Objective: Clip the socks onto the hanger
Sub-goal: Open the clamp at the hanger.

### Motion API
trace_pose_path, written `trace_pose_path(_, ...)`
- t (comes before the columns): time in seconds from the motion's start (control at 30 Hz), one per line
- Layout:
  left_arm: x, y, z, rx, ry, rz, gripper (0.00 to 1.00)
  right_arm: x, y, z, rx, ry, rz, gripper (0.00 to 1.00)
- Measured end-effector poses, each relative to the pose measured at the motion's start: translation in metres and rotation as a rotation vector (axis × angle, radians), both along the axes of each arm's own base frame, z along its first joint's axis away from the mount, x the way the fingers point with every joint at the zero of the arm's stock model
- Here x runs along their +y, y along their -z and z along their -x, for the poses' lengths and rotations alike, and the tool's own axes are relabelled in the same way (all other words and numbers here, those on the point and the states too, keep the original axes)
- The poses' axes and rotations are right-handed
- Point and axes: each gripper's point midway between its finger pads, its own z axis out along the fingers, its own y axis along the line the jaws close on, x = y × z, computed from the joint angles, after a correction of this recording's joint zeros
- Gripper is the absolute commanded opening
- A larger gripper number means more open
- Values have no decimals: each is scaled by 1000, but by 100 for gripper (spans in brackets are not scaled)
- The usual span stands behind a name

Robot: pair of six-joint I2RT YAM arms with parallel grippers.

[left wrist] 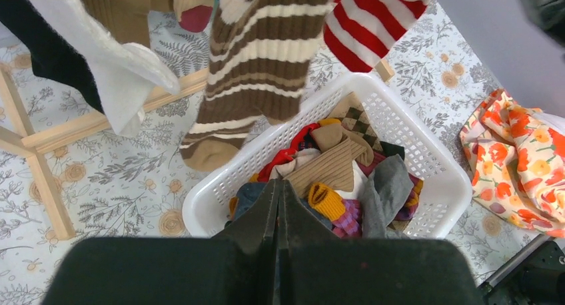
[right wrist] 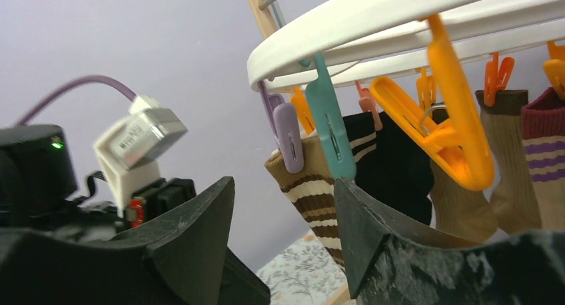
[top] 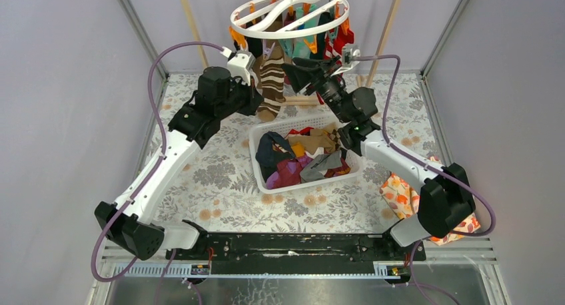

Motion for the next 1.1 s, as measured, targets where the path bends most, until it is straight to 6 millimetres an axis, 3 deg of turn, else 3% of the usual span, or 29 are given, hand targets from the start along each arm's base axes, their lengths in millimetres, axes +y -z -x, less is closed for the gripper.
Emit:
trace_pose_path(0.23,-1,-15,1,-22,9,14,2,19,13,-10,-76,109,116,58)
trace_pose_path(0.63,-3,-23,7,-18,32,22,2,12,-4,-36,-182,309,274,51)
trace_pose_path(0.7,-3,-26,8,-21,35,24,2,13,0,-41,-187,325,312,45)
trace_pose_path(0.9,-5,-37,11,-36,49,37,3,13,14,-45,-191,341,400,12)
trace_pose_path(1.1,-5,-48,12,-56,53,48,3,14,16,-45,-206,344,424,0)
